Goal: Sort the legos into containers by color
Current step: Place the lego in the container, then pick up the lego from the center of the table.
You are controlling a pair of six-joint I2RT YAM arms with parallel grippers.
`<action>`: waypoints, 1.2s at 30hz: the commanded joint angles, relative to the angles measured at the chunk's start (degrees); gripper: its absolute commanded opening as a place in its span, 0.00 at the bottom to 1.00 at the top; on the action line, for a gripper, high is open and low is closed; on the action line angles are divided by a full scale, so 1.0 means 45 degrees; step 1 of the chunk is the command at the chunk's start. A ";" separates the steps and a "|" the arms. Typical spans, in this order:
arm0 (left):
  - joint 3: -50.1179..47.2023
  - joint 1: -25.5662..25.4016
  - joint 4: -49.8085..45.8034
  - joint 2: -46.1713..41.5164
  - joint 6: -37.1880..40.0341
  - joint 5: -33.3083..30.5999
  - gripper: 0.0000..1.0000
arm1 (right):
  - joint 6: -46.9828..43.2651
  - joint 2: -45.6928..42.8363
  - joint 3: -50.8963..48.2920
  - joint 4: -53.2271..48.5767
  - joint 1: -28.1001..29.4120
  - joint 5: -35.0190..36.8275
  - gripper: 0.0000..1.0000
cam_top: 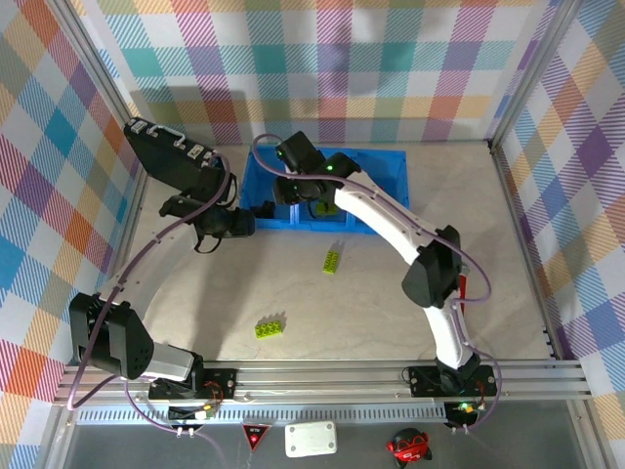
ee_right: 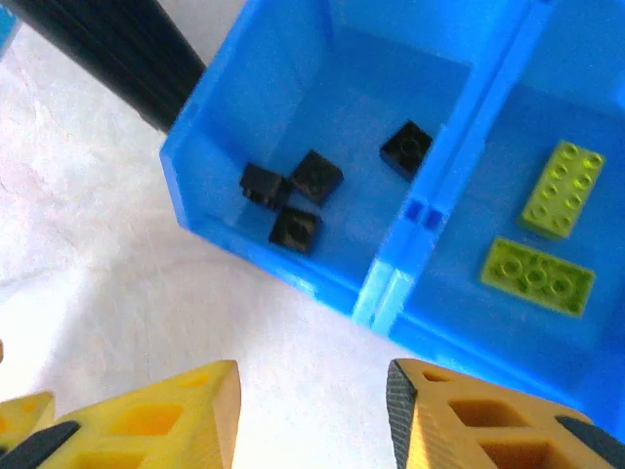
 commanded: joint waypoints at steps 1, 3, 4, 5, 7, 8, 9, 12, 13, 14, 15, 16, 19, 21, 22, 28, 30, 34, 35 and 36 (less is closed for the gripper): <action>0.0221 -0.0480 -0.0769 0.0004 -0.1107 0.0067 0.49 | 0.0681 -0.0901 -0.1605 -0.0480 -0.0052 -0.0240 0.45; -0.0047 -0.0880 -0.0838 -0.0010 -0.1513 -0.0047 0.50 | 0.1081 -0.1579 -0.2844 -0.0289 -0.0057 -0.0312 0.45; -0.0178 -0.1080 -0.0845 -0.0019 -0.1630 -0.0181 0.50 | 0.1305 -0.1853 -0.3371 -0.0201 -0.0044 -0.0240 0.45; -0.0353 -0.1305 -0.0854 -0.0038 -0.1814 -0.0341 0.50 | 0.1553 -0.2156 -0.4007 -0.0094 -0.0054 -0.0160 0.45; -0.0733 -0.1623 -0.0769 -0.0105 -0.2137 -0.0521 0.50 | 0.2018 -0.2653 -0.5153 0.0179 -0.0054 0.0033 0.46; -0.0951 -0.1788 -0.0693 -0.0159 -0.2327 -0.0598 0.50 | 0.2247 -0.2881 -0.5742 0.0315 -0.0060 0.0129 0.46; -0.1171 -0.1944 -0.0614 -0.0241 -0.2498 -0.0669 0.50 | 0.2525 -0.3055 -0.6261 0.0469 -0.0046 0.0262 0.48; -0.1773 -0.2333 -0.0342 -0.0436 -0.2932 -0.0917 0.50 | 0.3245 -0.3358 -0.7545 0.0854 -0.0046 0.0443 0.49; -0.1964 -0.2436 -0.0251 -0.0514 -0.3049 -0.0994 0.50 | 0.3469 -0.3402 -0.7876 0.0991 -0.0042 0.0479 0.49; -0.2188 -0.2554 -0.0138 -0.0635 -0.3167 -0.1072 0.50 | 0.3708 -0.3427 -0.8240 0.1181 -0.0041 0.0479 0.49; -0.2405 -0.2661 -0.0024 -0.0742 -0.3292 -0.1121 0.50 | 0.3967 -0.3406 -0.8576 0.1320 -0.0043 0.0479 0.49; -0.2603 -0.2751 0.0069 -0.0869 -0.3418 -0.1187 0.50 | 0.4249 -0.3361 -0.8869 0.1413 -0.0041 0.0500 0.50; -0.3093 -0.2957 0.0247 -0.1158 -0.3736 -0.1361 0.50 | 0.4882 -0.3085 -0.9329 0.1531 -0.0044 0.0460 0.50; -0.3332 -0.3036 0.0315 -0.1300 -0.3857 -0.1415 0.50 | 0.5165 -0.2916 -0.9621 0.1733 -0.0043 0.0464 0.52; -0.3422 -0.3065 0.0334 -0.1346 -0.3879 -0.1462 0.50 | 0.5269 -0.2852 -0.9722 0.1836 -0.0041 0.0469 0.53; -0.3557 -0.3226 0.0170 -0.1446 -0.3779 -0.1818 0.50 | 0.5333 -0.1798 -0.9503 0.2025 -0.0041 0.0388 0.60; -0.3507 -0.3256 0.0151 -0.1446 -0.3734 -0.1889 0.50 | 0.5270 -0.1474 -0.9257 0.1978 -0.0041 0.0343 0.60; -0.3406 -0.3387 0.0063 -0.1451 -0.3638 -0.2120 0.50 | 0.5213 -0.1006 -0.9085 0.2105 -0.0041 0.0323 0.58; -0.3389 -0.3418 0.0044 -0.1464 -0.3611 -0.2181 0.50 | 0.5211 -0.0886 -0.9013 0.2051 -0.0041 0.0286 0.57; -0.3401 -0.3449 0.0035 -0.1465 -0.3593 -0.2230 0.50 | 0.5193 -0.0754 -0.8942 0.1982 -0.0041 0.0284 0.57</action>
